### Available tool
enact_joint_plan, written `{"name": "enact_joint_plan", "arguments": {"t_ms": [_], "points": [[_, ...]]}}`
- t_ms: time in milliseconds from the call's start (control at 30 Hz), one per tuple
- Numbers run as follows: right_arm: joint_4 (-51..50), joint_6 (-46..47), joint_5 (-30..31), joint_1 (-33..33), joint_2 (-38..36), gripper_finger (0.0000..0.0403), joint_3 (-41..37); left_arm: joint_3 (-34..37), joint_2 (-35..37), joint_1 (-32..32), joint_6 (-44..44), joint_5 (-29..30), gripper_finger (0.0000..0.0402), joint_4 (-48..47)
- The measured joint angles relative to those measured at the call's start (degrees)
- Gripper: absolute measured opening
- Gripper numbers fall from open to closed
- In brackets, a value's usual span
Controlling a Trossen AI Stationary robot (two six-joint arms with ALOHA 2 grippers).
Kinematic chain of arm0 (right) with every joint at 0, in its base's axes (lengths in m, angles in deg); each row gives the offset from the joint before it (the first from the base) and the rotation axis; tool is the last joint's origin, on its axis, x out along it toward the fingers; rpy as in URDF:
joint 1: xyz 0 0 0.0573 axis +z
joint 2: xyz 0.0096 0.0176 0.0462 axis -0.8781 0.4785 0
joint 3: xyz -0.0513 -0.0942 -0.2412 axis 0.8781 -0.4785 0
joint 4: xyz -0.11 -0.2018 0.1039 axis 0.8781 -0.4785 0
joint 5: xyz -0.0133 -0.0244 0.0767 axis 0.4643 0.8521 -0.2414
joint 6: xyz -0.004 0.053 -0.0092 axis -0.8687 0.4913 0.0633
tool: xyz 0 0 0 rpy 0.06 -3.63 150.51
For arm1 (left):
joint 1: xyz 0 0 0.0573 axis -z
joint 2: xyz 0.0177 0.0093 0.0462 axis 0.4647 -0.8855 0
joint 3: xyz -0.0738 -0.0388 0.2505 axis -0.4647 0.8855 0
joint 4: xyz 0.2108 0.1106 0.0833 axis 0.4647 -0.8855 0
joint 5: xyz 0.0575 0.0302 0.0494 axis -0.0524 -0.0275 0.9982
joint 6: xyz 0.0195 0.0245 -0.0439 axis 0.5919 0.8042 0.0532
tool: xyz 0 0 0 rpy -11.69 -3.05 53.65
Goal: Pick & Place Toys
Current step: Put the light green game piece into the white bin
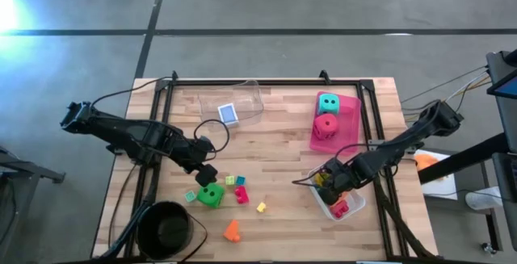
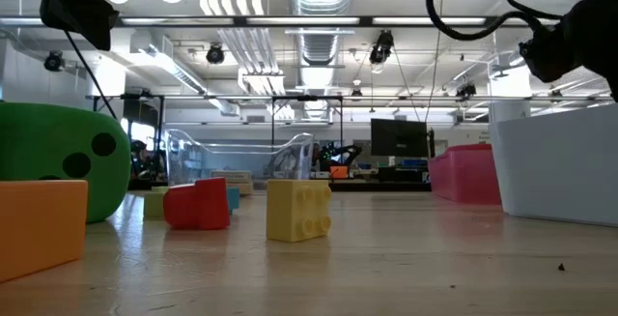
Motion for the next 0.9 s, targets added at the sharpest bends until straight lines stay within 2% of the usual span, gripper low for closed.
{"name": "enact_joint_plan", "arguments": {"t_ms": [300, 500, 767, 900], "points": [[-10.0, -2.8, 0.3, 0.0, -0.1, 0.036, 7.0, 0.1, -0.9, 0.0, 0.3, 0.4, 0.037, -0.3], [-12.9, -4.4, 3.0, 0.4, -0.1, 0.0361, 12.2, -0.4, -5.3, -0.2, 4.9, 0.5, 0.037, 0.5], [-14.1, -5.9, 11.6, 1.2, -0.1, 0.0361, 18.5, -4.0, -16.1, -0.3, 20.4, 0.7, 0.037, 2.2], [-14.3, -7.5, 15.5, 2.8, -0.1, 0.0361, 21.4, -5.3, -20.4, -0.5, 28.7, 2.9, 0.037, 4.1]]}}
